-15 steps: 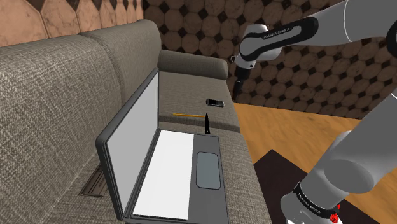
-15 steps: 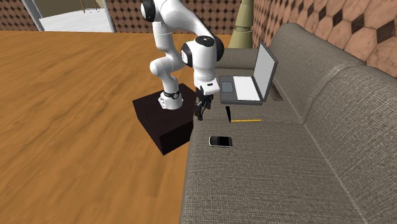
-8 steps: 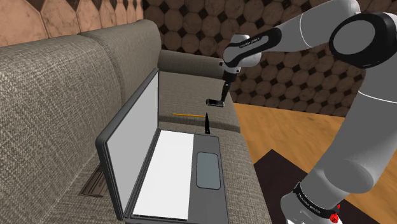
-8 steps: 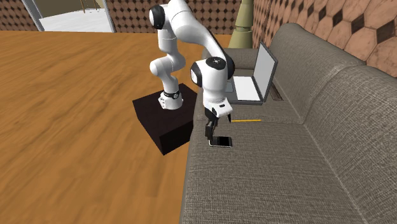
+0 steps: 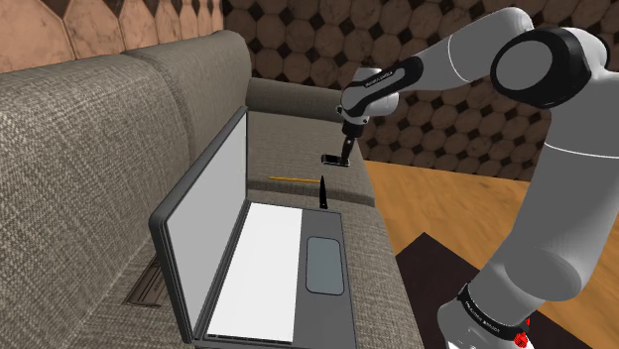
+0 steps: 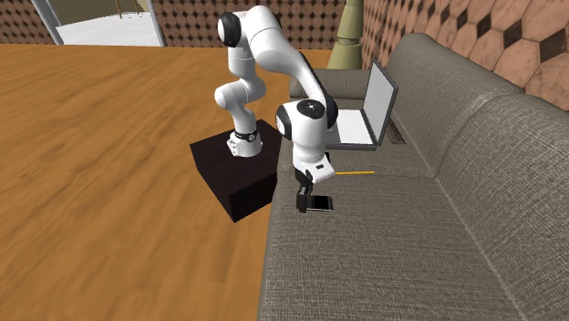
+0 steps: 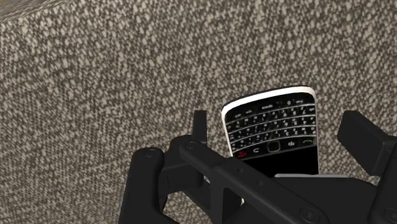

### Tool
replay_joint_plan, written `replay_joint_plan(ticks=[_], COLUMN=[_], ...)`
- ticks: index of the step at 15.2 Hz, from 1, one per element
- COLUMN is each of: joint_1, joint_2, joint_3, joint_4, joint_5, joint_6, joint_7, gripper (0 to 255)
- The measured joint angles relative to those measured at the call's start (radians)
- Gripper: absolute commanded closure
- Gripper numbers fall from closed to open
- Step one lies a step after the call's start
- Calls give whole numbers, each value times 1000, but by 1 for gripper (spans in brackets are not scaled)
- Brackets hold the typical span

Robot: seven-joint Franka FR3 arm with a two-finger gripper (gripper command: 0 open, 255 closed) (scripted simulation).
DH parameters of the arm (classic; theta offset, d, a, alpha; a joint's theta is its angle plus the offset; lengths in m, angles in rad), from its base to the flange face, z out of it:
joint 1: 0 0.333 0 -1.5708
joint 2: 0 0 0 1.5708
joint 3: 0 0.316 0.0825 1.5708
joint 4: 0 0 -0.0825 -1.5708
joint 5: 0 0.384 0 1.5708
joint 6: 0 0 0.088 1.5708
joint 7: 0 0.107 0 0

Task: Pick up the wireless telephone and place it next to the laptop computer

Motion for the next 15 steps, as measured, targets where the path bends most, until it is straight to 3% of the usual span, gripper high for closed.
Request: replay_joint_plan(ticks=[7,8,15], joint_1=[-1,-1,-1], joint_2=[9,9,9], joint_3=[1,1,1], joint_4=[-9,-9,-9], joint_5=[3,3,3], joint_6=[18,18,18], joint_7=[-3,-3,-3], gripper=[0,255,255])
